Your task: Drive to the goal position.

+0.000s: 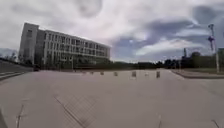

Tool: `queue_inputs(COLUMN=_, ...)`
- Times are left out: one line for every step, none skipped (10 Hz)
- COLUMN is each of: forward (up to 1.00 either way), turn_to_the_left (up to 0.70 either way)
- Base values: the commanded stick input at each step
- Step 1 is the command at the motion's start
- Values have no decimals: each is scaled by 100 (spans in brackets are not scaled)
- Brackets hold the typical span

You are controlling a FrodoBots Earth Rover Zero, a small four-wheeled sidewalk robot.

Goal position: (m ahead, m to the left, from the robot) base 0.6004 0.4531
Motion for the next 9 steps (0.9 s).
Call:
queue_inputs(forward=70, turn_to_the_left=1)
queue_inputs(forward=70, turn_to_the_left=1)
queue_inputs(forward=70, turn_to_the_left=1)
queue_inputs(forward=70, turn_to_the_left=1)
queue_inputs(forward=70, turn_to_the_left=1)
queue_inputs(forward=70, turn_to_the_left=1)
queue_inputs(forward=70, turn_to_the_left=1)
queue_inputs(forward=70, turn_to_the_left=1)
queue_inputs(forward=70, turn_to_the_left=1)
